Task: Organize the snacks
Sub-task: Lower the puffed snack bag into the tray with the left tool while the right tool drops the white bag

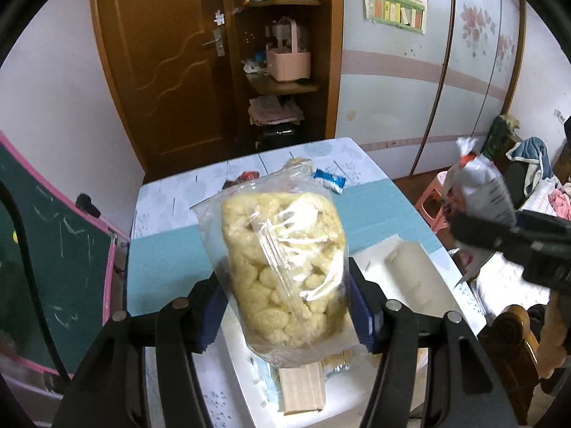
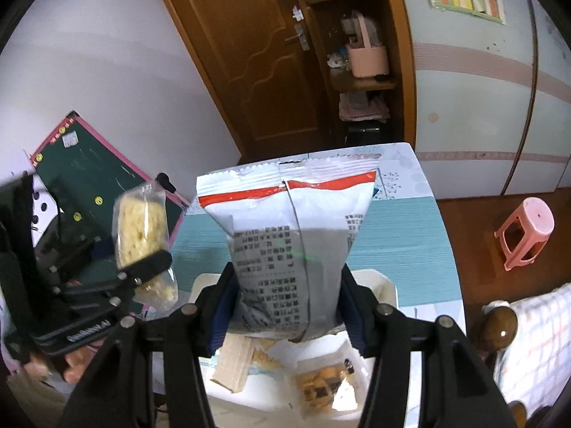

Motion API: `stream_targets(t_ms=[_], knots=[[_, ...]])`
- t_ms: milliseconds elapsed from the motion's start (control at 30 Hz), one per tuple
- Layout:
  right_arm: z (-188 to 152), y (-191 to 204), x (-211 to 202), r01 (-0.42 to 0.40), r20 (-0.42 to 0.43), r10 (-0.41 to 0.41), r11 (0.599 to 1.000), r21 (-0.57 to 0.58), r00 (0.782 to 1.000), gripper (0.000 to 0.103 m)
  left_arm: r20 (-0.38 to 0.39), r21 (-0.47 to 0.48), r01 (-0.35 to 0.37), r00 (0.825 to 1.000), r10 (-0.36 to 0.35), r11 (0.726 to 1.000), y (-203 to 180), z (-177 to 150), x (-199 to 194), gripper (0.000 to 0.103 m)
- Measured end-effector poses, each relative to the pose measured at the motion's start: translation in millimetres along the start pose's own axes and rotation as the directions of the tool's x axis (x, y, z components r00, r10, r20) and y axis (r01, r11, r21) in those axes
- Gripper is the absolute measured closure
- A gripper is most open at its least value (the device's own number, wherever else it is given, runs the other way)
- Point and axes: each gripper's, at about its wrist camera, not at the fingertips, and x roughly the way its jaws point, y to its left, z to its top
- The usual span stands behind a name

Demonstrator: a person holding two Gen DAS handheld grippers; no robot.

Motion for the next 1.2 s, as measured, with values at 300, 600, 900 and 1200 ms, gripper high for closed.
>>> stream_targets(t_ms=[300, 600, 900, 1200], knots=[[-52.3, 2.5, 33.3, 0.059, -0.105, -0.058, 0.998, 0.002, 0.993, 0.049, -0.135, 0.006, 0.005, 0.991, -0.004, 1.000, -13.8, -58.8, 46.8, 0.044], [-88.2, -4.6, 65.4, 0.128, -0.203, -0.114, 0.990, 0.058, 0.973, 0.052, -0.249, -0.020, 0.024, 0.968, -0.028, 1.000, -17.5, -85.2, 70.8, 0.044], [-85.2, -3.3, 64.5, 0.154, -0.184, -0.143, 0.987, 0.043, 0.972, 0.052, -0.257, 0.003, 0.017, 0.966, -0.016, 1.000, -25.6, -88.0, 70.8, 0.044], [-88.2, 3.9, 70.5, 0.153, -0.216, -0.144, 0.988, 0.022, 0.966, 0.052, -0.226, 0.016, 0.002, 0.974, 0.002, 1.000, -26.9, -87.3, 63.5, 0.017]])
